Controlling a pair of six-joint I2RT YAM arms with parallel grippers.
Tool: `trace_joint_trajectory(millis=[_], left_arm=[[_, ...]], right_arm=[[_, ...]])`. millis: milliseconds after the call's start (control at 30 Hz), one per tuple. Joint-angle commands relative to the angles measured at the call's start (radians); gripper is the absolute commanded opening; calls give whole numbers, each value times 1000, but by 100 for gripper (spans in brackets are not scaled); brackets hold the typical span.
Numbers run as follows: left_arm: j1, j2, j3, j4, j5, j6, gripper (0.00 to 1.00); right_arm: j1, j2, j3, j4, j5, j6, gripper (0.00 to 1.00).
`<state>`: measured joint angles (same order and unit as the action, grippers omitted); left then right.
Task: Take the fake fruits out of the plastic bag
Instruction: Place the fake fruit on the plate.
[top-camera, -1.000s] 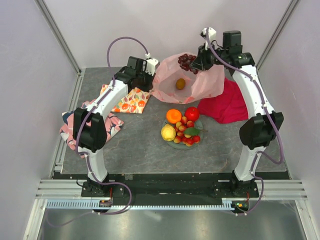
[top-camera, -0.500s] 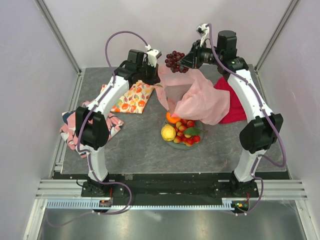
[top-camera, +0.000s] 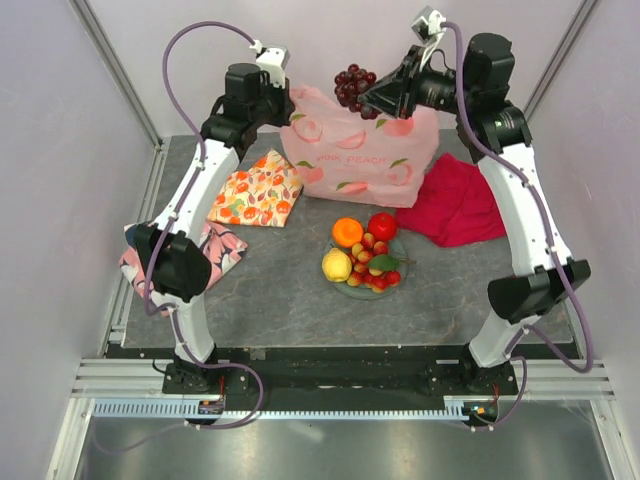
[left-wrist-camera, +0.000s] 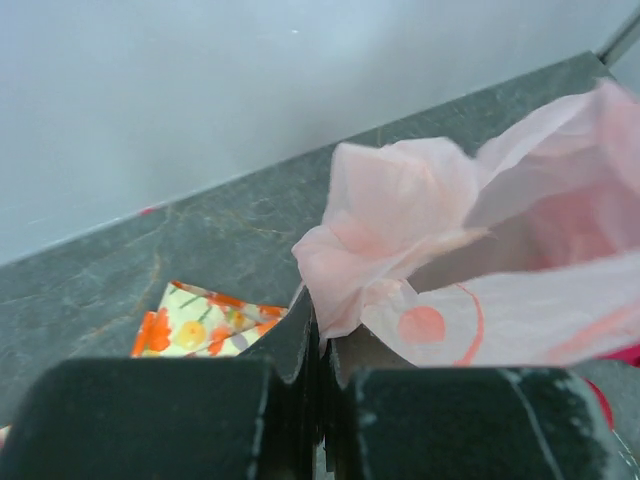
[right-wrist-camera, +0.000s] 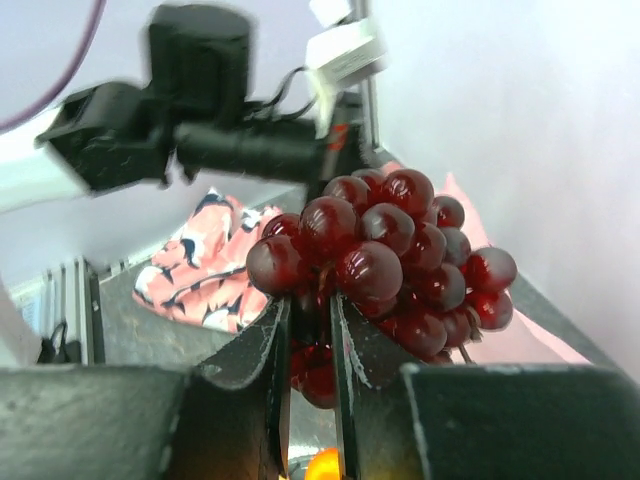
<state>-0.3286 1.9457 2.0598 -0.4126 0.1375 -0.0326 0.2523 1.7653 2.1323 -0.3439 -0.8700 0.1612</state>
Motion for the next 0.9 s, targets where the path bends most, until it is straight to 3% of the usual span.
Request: trace_joint_trajectory(millis=[0,67,233,867], left_arm=[[23,-96,-42,14,-20,31,2],[28,-113,-93,3,-13,31,2],[29,-157,-153,-6,53,68,2],[30,-188,-234,-17,94,102,2]], right_arm=[[94,-116,-3,-257,6,-318,1],[139,-165,-70,-429,87,-527,0],[179,-311,-371,-438,210,-682,0],[289,-265,-698,-281,370,-787,0]])
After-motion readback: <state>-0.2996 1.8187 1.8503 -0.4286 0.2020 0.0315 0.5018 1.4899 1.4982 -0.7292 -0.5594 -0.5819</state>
